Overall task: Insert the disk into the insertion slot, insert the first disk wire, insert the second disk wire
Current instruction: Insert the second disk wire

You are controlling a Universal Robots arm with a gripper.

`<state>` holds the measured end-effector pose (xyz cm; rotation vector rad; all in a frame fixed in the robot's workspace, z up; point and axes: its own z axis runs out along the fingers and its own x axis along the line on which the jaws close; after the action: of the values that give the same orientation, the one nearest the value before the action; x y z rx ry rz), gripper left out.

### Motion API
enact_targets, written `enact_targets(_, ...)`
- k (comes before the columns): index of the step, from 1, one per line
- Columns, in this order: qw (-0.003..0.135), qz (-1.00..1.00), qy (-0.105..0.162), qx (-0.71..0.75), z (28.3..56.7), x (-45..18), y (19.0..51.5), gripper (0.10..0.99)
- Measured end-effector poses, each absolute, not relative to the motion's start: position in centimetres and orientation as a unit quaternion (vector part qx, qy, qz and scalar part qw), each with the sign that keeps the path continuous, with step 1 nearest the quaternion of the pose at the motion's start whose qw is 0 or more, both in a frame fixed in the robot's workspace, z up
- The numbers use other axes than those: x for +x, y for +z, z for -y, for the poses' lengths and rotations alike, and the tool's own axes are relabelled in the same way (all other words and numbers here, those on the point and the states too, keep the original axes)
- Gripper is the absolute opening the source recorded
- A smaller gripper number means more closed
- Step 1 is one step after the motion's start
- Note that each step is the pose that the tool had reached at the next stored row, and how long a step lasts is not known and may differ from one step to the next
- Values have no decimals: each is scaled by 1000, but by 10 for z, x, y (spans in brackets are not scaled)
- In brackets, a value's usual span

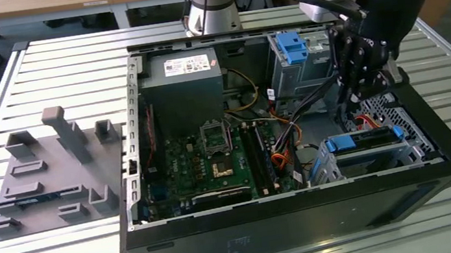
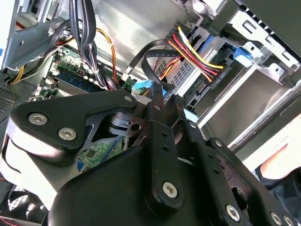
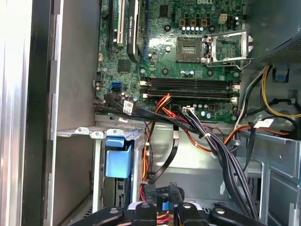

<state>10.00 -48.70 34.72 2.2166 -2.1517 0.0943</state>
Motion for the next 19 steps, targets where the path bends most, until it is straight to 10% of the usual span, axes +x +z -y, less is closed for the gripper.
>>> enact_targets(19,43,695,47,716,486,100,341,247)
